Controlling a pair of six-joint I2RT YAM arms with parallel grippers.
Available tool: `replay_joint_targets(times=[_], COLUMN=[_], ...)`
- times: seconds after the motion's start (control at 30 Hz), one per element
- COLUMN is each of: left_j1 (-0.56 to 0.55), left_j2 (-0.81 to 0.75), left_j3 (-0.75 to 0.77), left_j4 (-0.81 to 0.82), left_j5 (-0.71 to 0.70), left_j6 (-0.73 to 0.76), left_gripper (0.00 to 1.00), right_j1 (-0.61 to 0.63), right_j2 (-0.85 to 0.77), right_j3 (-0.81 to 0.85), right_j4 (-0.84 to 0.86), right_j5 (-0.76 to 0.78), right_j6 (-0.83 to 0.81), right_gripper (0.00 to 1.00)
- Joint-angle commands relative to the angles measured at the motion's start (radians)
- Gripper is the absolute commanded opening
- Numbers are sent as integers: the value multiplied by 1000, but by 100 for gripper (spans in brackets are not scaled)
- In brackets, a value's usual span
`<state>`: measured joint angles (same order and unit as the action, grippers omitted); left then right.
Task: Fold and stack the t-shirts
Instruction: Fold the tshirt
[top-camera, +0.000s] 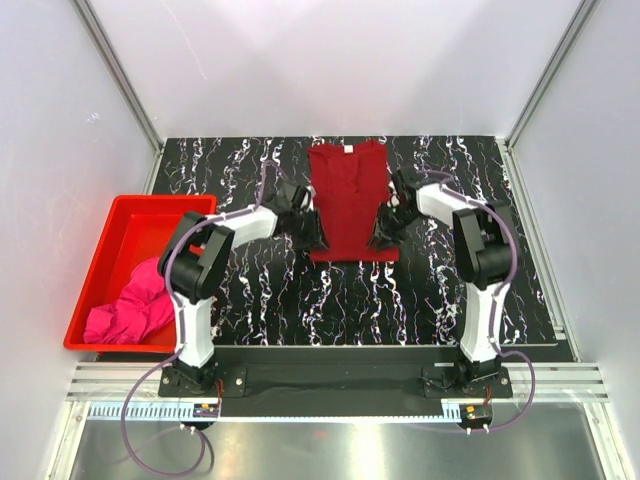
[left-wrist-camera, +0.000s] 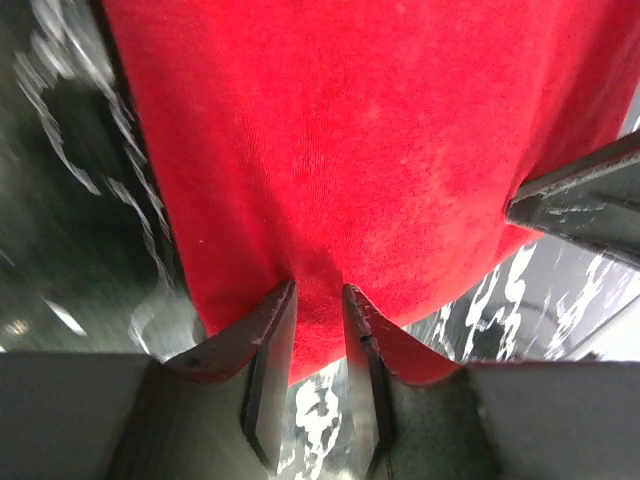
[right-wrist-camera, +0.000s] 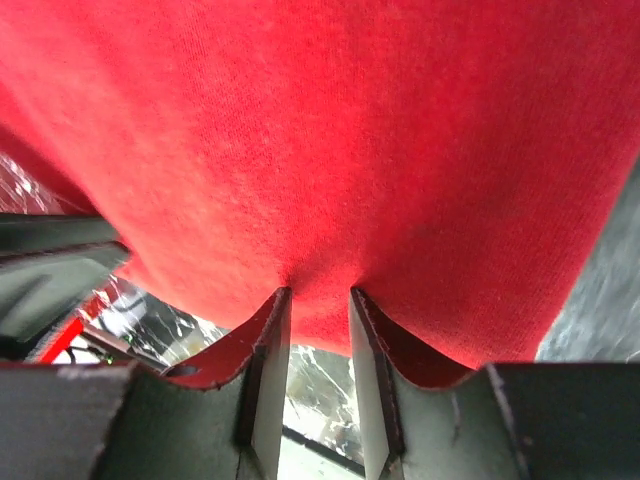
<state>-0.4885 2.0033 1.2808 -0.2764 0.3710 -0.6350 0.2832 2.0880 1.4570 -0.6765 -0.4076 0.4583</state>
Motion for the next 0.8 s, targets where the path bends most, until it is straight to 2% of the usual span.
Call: replay_joint_targets(times=[0.0,0.07,0.17,0.23,0.27,0.3,0.33,0.4,0.43,0.53,0.63,0.73,0.77], left_j1=[-76,-119,-159,-163,-163,-163,-162,-154,-150,-78,0,82,94], left_j2=[-75,-132,-224,-322,-366,-450,-489,-578,-596,-606,-546,-433,-402], left_j3=[-135,-217,-305,-372,-389,-397,-397,-368,-339,-296,-217,-140,-121], left_j4=[-67,-63,-93,-122,-135,-182,-211,-292,-309,-317,-279,-215,-202], left_j5=[-49,-43,-49,-38,-43,-52,-79,-110,-142,-104,-93,-46,-28], left_j6=[49,64,86,84,90,98,109,139,139,130,141,178,185], left_gripper=[32,32,33,34,36,38,46,53,60,63,63,60,58], right_j1=[-1,-1,-1,-1,1,-1,-3,-21,-33,-105,-165,-187,-188], right_j2=[-115,-195,-340,-465,-505,-585,-621,-678,-701,-642,-518,-409,-382], right_j3=[-192,-285,-514,-582,-599,-612,-606,-568,-548,-462,-364,-278,-239], right_j4=[89,116,153,149,96,65,34,-23,-37,-51,-49,-20,-17], right_j5=[-26,-43,-91,-125,-117,-103,-77,-53,-24,-16,-20,-16,-13], right_j6=[17,49,108,128,125,115,103,91,77,25,-16,-41,-44], right_gripper=[37,37,37,38,40,48,53,61,67,71,71,68,64])
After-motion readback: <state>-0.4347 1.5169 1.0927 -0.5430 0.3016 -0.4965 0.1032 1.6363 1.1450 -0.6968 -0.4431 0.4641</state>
